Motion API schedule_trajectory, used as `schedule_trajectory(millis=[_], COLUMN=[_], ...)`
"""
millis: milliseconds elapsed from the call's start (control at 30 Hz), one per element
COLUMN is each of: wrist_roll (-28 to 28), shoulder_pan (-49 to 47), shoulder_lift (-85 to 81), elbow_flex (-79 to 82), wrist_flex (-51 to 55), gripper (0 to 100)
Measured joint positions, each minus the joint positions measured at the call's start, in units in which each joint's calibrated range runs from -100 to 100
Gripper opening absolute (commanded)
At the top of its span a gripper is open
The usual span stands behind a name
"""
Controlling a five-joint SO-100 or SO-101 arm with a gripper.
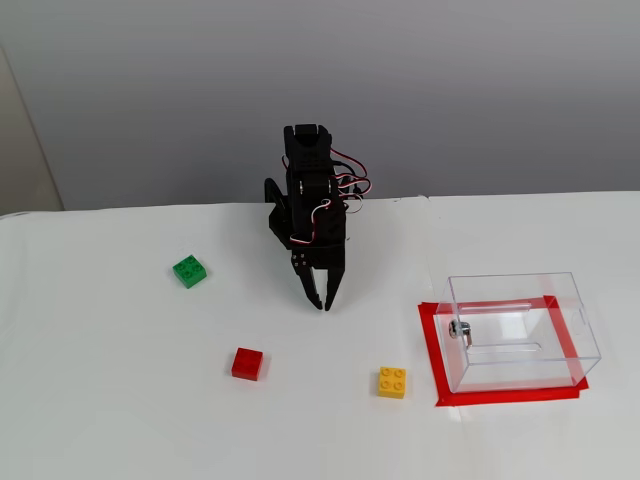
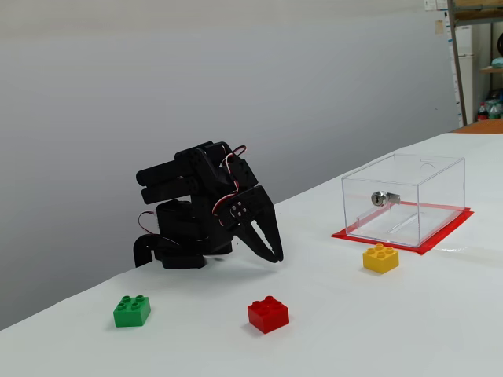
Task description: Pick the green lego brick and place it into the transparent box
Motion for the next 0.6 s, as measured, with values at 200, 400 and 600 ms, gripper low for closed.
schedule_trajectory(millis=[200,400,600], wrist_roll=[0.00,-0.05,-0.05], shoulder_pan=[0.00,0.43,6.62], shoulder_lift=[0.00,0.00,0.00], elbow_flex=[0.00,-0.97,-3.62], wrist_flex=[0.00,0.00,0.00], gripper=[2,2,2])
